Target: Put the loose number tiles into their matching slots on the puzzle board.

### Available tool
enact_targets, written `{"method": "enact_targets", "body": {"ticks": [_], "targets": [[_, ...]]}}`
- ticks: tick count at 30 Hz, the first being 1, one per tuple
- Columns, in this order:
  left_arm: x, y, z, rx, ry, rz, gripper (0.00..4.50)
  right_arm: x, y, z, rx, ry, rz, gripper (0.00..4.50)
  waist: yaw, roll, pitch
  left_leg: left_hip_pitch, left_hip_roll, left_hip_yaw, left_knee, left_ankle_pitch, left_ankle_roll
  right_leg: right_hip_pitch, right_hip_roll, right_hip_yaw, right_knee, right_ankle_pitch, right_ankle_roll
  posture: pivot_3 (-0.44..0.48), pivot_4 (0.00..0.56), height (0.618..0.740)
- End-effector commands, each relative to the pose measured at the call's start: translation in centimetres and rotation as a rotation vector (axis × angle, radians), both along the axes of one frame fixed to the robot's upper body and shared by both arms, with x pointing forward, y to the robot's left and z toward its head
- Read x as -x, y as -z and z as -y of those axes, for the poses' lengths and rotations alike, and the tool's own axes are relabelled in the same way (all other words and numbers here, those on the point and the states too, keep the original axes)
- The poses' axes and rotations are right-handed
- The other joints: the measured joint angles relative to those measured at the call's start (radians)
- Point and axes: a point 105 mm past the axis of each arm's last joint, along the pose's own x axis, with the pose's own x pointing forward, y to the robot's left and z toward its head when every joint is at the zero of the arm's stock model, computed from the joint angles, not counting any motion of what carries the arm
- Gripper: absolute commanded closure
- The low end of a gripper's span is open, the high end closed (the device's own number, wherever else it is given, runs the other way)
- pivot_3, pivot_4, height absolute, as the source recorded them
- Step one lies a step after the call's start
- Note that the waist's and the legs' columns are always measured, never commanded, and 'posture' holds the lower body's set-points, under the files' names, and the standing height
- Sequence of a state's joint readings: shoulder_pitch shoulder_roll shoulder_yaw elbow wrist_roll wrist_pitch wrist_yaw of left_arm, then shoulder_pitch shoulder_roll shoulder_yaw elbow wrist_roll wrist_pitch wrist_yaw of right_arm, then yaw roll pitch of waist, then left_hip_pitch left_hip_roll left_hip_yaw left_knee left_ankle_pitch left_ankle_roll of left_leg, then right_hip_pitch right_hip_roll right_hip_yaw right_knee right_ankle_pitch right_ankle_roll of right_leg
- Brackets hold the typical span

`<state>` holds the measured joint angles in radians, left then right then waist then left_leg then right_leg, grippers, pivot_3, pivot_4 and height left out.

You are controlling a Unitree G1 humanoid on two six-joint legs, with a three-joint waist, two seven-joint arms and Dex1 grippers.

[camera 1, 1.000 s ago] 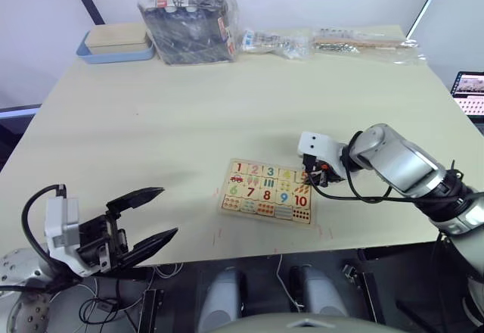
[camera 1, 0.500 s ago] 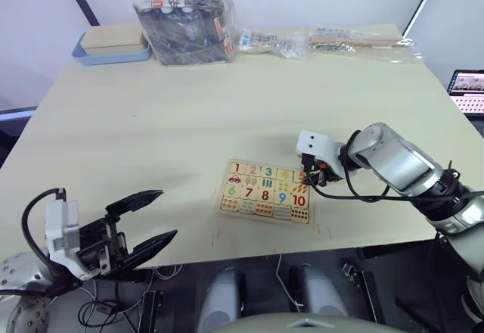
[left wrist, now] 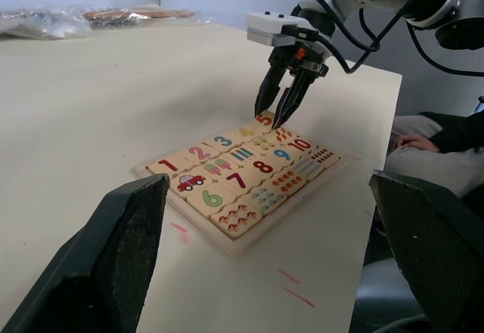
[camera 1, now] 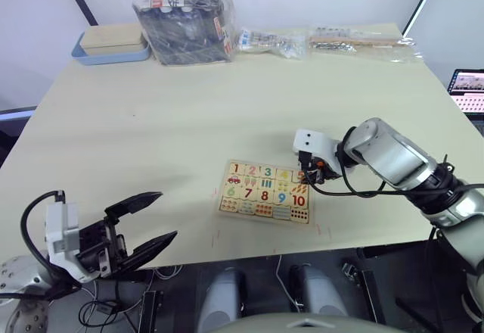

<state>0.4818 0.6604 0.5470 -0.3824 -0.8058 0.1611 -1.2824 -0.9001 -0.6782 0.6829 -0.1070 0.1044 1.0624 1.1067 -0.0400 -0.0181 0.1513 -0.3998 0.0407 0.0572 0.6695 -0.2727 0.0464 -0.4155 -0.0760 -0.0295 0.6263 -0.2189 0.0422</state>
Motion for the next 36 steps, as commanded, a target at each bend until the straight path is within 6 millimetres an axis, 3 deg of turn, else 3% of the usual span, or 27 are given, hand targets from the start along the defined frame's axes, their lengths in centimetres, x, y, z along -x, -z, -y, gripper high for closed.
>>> {"method": "enact_targets", "body": {"ticks": [1, 25, 26, 27, 32, 36], "targets": [[0.23, -0.92, 0.09, -0.018, -0.004, 0.051, 0.00, 0.18, -0.19, -0.74, 0.006, -0.034, 0.004, 3.62, 0.000, 0.000, 0.000, 0.000, 0.000, 0.000, 0.000, 0.000, 0.000, 0.000, 0.000, 0.000, 0.000, 0.000, 0.000, 0.000, 0.150, 0.740], [0.02, -0.83, 0.23, -0.018, -0.002, 0.052, 0.00, 0.26, -0.01, -0.30, 0.022, -0.036, 0.002, 3.62, 0.002, 0.000, 0.000, 0.000, -0.001, 0.000, 0.000, 0.000, 0.000, 0.000, -0.002, -0.001, 0.000, 0.000, 0.000, 0.000, 0.150, 0.740], [0.01, -0.83, 0.23, -0.018, -0.001, 0.051, 0.00, 0.25, -0.01, -0.30, 0.022, -0.036, 0.002, 2.61, 0.002, 0.000, 0.000, 0.000, -0.001, 0.000, 0.000, 0.000, 0.000, 0.000, -0.002, -0.001, 0.000, 0.000, 0.000, 0.000, 0.150, 0.740], [0.01, -0.83, 0.23, -0.018, -0.001, 0.051, 0.00, 0.22, -0.02, -0.31, 0.021, -0.035, 0.005, 2.43, 0.002, 0.000, 0.000, 0.000, -0.001, 0.000, 0.000, 0.000, 0.000, 0.000, -0.002, -0.001, 0.000, 0.000, 0.000, 0.000, 0.150, 0.740], [0.03, -0.83, 0.21, -0.019, 0.000, 0.051, 0.00, 0.26, -0.12, -0.37, 0.017, -0.042, 0.011, 0.07, 0.002, 0.001, 0.000, -0.001, -0.001, 0.000, 0.000, 0.000, 0.000, 0.000, -0.003, -0.001, 0.000, 0.000, 0.000, 0.000, 0.150, 0.740], [0.01, -0.87, 0.24, -0.019, 0.002, 0.054, 0.00, 0.01, -0.76, -0.15, 0.005, -0.036, 0.035, 0.02, 0.002, 0.001, 0.001, -0.001, -0.002, 0.000, 0.000, 0.000, 0.000, -0.001, -0.003, -0.001, 0.000, 0.000, 0.000, 0.000, 0.150, 0.740]]}}
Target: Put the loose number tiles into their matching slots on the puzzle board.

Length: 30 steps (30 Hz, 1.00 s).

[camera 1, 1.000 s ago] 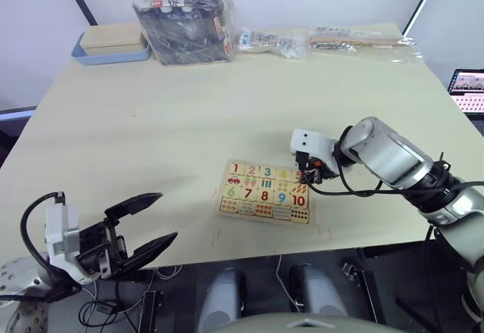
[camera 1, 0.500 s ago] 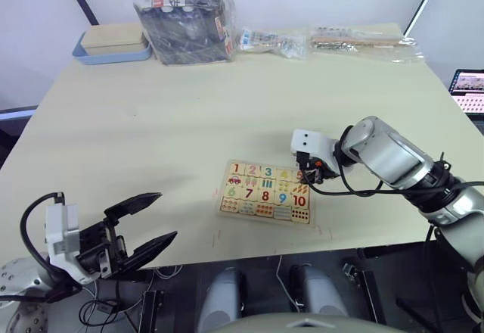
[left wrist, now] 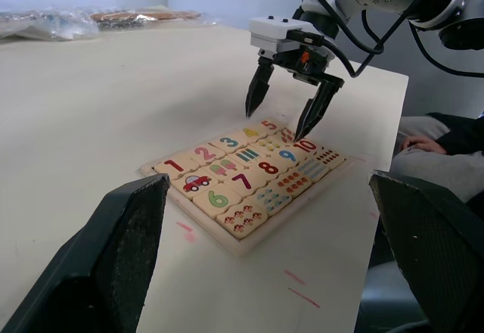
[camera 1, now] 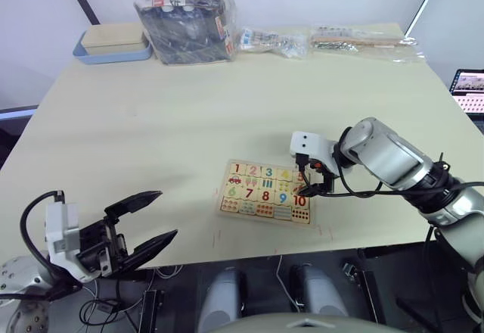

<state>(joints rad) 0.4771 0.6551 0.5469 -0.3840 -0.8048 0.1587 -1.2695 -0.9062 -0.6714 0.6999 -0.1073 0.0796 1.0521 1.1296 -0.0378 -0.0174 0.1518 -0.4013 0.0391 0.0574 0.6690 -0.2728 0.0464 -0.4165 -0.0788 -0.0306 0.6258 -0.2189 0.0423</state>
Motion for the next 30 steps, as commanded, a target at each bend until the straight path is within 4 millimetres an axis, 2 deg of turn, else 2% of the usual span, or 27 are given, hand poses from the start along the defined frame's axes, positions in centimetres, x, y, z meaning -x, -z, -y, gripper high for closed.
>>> {"method": "enact_targets", "body": {"ticks": [1, 5, 12, 15, 18, 19, 20, 22, 25, 27, 30], "targets": [[0.1, -0.8, 0.3, -0.022, 0.015, 0.047, 0.00, -0.2, -1.2, 0.3, -0.025, -0.007, 0.040, 0.02, 0.000, 0.000, 0.000, 0.000, 0.000, 0.000, 0.000, 0.000, 0.000, 0.000, 0.000, 0.000, 0.000, 0.000, 0.000, 0.000, 0.150, 0.740], [0.1, -0.8, 0.3, -0.021, 0.013, 0.050, 0.00, 0.3, -2.5, 0.5, -0.131, -0.015, 0.010, 0.02, 0.005, 0.000, 0.000, -0.001, 0.000, 0.000, 0.000, 0.000, 0.000, 0.000, 0.000, -0.001, -0.001, 0.000, 0.000, 0.000, 0.150, 0.740], [-0.3, -0.8, 0.2, -0.018, 0.005, 0.053, 0.00, 0.0, -4.3, 0.5, -0.416, -0.064, 0.116, 0.02, 0.007, 0.000, 0.000, -0.001, 0.000, 0.000, 0.000, 0.000, 0.000, 0.000, 0.001, -0.001, -0.001, 0.000, 0.000, 0.000, 0.150, 0.740], [-0.7, -0.7, 0.3, -0.013, 0.002, 0.055, 0.00, -0.1, -4.6, 0.8, -0.557, -0.045, 0.180, 0.02, 0.011, -0.001, 0.000, -0.001, 0.000, 0.000, 0.000, 0.000, 0.000, 0.001, 0.001, -0.001, -0.001, 0.000, 0.000, 0.000, 0.150, 0.740], [-1.1, -0.7, 0.3, -0.010, 0.002, 0.059, 0.00, 0.1, -3.9, 0.9, -0.596, -0.041, 0.157, 0.02, 0.018, 0.000, 0.000, -0.001, 0.000, 0.001, 0.000, 0.000, 0.000, 0.001, 0.001, 0.000, -0.001, 0.000, 0.000, 0.000, 0.150, 0.740], [-1.2, -0.7, 0.2, -0.009, 0.002, 0.060, 0.00, 0.1, -3.7, 0.9, -0.599, -0.041, 0.155, 0.53, 0.020, 0.000, 0.000, -0.001, 0.000, 0.001, 0.000, 0.000, 0.000, 0.001, 0.001, 0.000, -0.001, 0.000, 0.001, 0.000, 0.150, 0.740], [-1.3, -0.6, 0.2, -0.008, 0.002, 0.061, 0.00, 0.0, -3.5, 0.9, -0.609, -0.035, 0.148, 0.82, 0.020, 0.000, 0.000, 0.000, 0.000, 0.002, 0.000, 0.000, 0.000, 0.001, 0.002, 0.000, -0.001, 0.000, 0.001, 0.000, 0.150, 0.740], [-1.5, -0.6, 0.3, -0.007, 0.006, 0.064, 0.00, -0.1, -2.7, 1.0, -0.618, -0.033, 0.142, 1.93, 0.022, 0.000, 0.000, 0.000, 0.000, 0.002, 0.000, 0.000, 0.000, 0.001, 0.002, 0.001, 0.000, 0.000, 0.001, 0.000, 0.150, 0.740], [-1.7, -0.7, 0.3, -0.007, 0.009, 0.067, 0.00, -0.1, -1.9, 1.1, -0.619, -0.038, 0.137, 2.99, 0.025, 0.000, 0.000, 0.000, 0.000, 0.001, 0.000, 0.000, 0.000, 0.002, 0.003, 0.001, 0.000, 0.000, 0.001, 0.000, 0.150, 0.740], [-1.7, -0.7, 0.3, -0.008, 0.010, 0.068, 0.00, 0.2, -1.5, 1.2, -0.635, -0.050, 0.122, 4.29, 0.026, 0.000, 0.001, 0.000, 0.000, 0.002, 0.000, 0.000, 0.000, 0.001, 0.003, 0.001, 0.000, 0.000, 0.001, 0.000, 0.150, 0.740], [-1.7, -0.7, 0.3, -0.008, 0.010, 0.068, 0.00, 0.7, -0.3, 1.8, -0.641, -0.066, 0.098, 4.47, 0.026, -0.001, 0.000, 0.000, 0.000, 0.002, 0.000, 0.000, 0.000, 0.002, 0.003, 0.001, 0.000, 0.000, 0.001, 0.000, 0.150, 0.740]]}}
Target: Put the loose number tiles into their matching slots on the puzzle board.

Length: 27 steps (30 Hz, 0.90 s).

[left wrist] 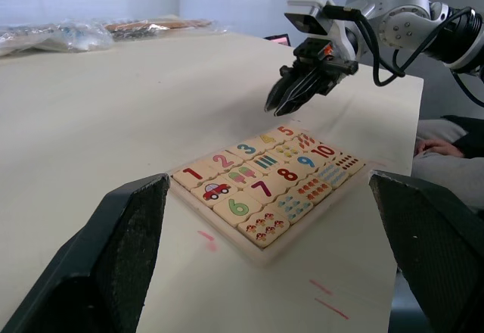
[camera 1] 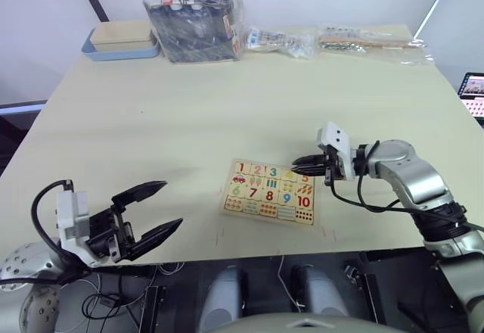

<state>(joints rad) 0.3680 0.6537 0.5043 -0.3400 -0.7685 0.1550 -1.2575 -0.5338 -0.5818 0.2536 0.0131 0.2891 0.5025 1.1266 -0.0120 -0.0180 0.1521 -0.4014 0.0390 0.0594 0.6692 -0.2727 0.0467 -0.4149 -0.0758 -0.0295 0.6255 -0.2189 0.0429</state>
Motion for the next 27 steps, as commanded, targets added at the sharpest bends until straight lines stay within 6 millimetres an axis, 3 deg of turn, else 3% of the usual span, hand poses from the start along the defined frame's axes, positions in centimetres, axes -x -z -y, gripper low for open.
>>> {"method": "enact_targets", "body": {"ticks": [1, 11, 17, 20, 26, 27], "targets": [[0.1, -0.4, 0.0, -0.006, -0.002, 0.021, 0.00, 0.3, 0.4, 0.7, -0.026, -0.023, 0.022, 4.47, 0.000, 0.000, 0.000, 0.000, 0.000, 0.000, 0.000, 0.000, 0.000, 0.000, 0.000, 0.000, 0.000, 0.000, 0.000, 0.000, 0.150, 0.740], [0.2, -0.2, 0.0, 0.000, -0.021, 0.012, 0.00, -0.1, 6.0, 3.0, 0.099, 0.051, -0.041, 4.47, -0.001, -0.001, -0.001, 0.003, 0.001, 0.000, 0.000, 0.000, 0.000, 0.002, 0.002, 0.001, 0.001, 0.000, 0.000, 0.000, 0.150, 0.740], [0.2, -0.1, -0.3, 0.003, -0.059, -0.002, 0.00, -0.3, 1.6, 2.1, -0.095, 0.069, 0.038, 4.47, 0.001, -0.002, -0.002, 0.004, 0.002, 0.000, 0.001, 0.000, 0.000, 0.003, 0.002, 0.001, 0.001, 0.000, 0.000, 0.000, 0.150, 0.740], [-0.1, 0.8, -0.6, -0.020, -0.125, -0.022, 0.00, 0.5, -1.5, 2.3, -0.206, 0.065, 0.099, 4.47, 0.001, 0.000, -0.001, 0.002, 0.002, 0.000, 0.001, 0.000, 0.000, 0.002, 0.001, 0.002, 0.001, 0.000, 0.000, 0.000, 0.150, 0.740], [0.0, 1.9, -1.1, 0.025, -0.220, -0.088, 0.00, 2.8, -2.5, 5.3, -0.234, 0.065, 0.138, 4.47, 0.008, -0.001, -0.001, 0.002, 0.001, 0.001, 0.000, 0.000, 0.000, 0.002, 0.001, 0.001, -0.001, 0.000, 0.000, 0.000, 0.150, 0.740], [0.2, 2.2, -1.1, 0.027, -0.231, -0.104, 0.00, 3.0, -2.4, 6.0, -0.226, 0.086, 0.153, 3.98, 0.007, -0.001, -0.001, 0.002, 0.001, 0.001, 0.000, 0.000, 0.000, 0.002, 0.001, 0.002, -0.001, 0.000, 0.000, 0.000, 0.150, 0.740]]}}
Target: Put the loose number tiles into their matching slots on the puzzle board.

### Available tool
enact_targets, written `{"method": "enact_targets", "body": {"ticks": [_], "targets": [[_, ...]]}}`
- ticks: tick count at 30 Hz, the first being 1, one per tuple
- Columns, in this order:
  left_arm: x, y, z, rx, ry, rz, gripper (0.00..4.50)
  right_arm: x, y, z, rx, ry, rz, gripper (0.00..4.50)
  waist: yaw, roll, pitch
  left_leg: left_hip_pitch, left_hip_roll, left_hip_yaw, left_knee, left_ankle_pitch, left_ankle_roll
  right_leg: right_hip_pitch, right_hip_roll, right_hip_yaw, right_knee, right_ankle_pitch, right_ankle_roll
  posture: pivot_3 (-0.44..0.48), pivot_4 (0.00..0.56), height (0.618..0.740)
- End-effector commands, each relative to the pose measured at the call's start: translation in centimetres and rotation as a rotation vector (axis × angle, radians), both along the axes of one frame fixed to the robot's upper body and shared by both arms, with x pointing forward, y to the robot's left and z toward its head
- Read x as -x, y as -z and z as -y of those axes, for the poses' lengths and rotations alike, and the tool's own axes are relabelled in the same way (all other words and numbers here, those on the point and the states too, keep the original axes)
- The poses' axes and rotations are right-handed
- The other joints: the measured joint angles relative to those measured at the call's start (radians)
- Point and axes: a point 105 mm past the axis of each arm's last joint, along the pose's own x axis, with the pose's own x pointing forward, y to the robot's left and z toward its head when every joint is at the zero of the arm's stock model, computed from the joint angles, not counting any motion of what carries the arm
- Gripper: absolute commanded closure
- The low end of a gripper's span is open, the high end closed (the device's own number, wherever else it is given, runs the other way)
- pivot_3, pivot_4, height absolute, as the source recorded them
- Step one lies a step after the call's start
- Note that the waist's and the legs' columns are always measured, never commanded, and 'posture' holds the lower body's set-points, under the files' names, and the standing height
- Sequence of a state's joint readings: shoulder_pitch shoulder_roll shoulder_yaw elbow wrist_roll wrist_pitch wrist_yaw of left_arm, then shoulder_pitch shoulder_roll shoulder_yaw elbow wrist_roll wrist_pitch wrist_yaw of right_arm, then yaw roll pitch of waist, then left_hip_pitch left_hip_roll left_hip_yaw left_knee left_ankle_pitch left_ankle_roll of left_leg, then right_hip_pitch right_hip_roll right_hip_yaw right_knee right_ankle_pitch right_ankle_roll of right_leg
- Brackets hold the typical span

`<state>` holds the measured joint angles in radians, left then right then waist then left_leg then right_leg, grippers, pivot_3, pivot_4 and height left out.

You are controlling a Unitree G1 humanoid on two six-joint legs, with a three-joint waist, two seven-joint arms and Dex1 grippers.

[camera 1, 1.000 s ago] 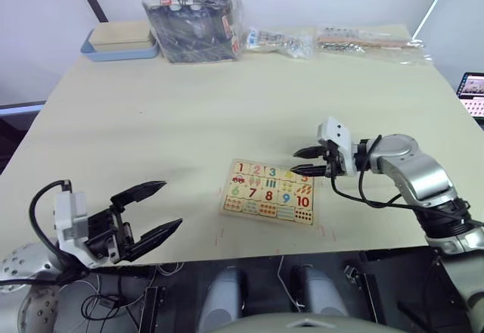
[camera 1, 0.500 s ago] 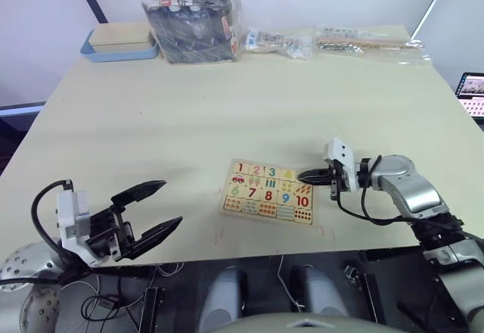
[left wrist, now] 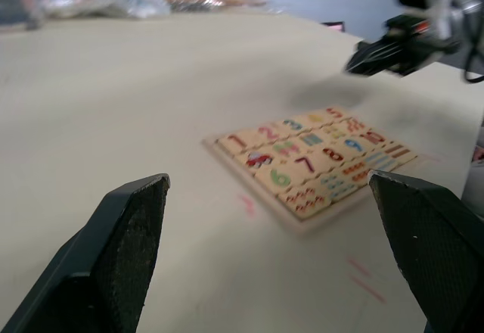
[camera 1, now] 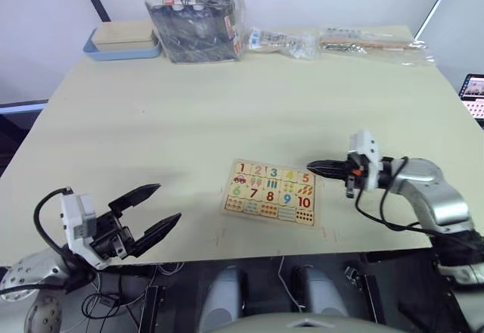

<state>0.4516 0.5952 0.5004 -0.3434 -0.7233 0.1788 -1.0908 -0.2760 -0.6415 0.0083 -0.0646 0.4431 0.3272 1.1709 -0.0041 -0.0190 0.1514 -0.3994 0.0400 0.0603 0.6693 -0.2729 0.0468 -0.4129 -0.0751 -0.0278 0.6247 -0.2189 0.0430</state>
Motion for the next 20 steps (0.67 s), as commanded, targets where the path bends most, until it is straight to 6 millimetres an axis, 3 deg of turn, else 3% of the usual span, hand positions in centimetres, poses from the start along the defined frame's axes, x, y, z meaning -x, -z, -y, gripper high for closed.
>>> {"method": "enact_targets", "body": {"ticks": [1, 7, 10, 15, 20], "targets": [[0.4, 0.1, 0.1, 0.005, -0.025, -0.013, 0.00, 0.7, -1.3, 1.5, -0.012, 0.027, 0.091, 3.92, 0.000, 0.000, 0.000, 0.000, 0.000, 0.000, 0.000, 0.000, 0.000, 0.000, 0.000, 0.000, 0.000, 0.000, 0.000, 0.000, 0.150, 0.740], [0.7, 1.5, -0.6, 0.021, -0.138, -0.065, 0.00, 2.4, -0.7, 3.9, -0.030, 0.124, 0.097, 1.54, 0.001, 0.000, 0.000, 0.001, 0.001, 0.000, 0.001, 0.000, 0.000, 0.000, 0.001, 0.000, 0.001, 0.000, 0.000, 0.000, 0.150, 0.740], [0.8, 2.0, -1.2, 0.044, -0.225, -0.085, 0.00, 3.3, 0.2, 6.0, -0.027, 0.202, 0.075, 0.08, 0.001, 0.000, 0.000, 0.001, 0.001, 0.000, 0.001, 0.000, 0.000, 0.000, 0.001, 0.000, 0.001, 0.000, 0.000, 0.000, 0.150, 0.740], [1.1, 2.6, -1.3, 0.051, -0.291, -0.110, 0.00, 4.7, 1.0, 8.5, -0.018, 0.307, 0.065, 0.08, 0.010, -0.001, 0.000, 0.001, 0.000, 0.001, 0.001, 0.000, 0.000, 0.000, 0.001, 0.002, 0.001, 0.000, 0.000, 0.000, 0.150, 0.740], [0.7, 3.3, -0.5, 0.049, -0.287, -0.135, 0.00, 5.0, 1.9, 8.7, -0.022, 0.329, 0.058, 0.08, 0.012, -0.001, 0.000, 0.003, 0.001, 0.000, 0.001, 0.000, 0.000, 0.000, 0.001, 0.002, 0.001, 0.000, 0.001, 0.000, 0.150, 0.740]]}}
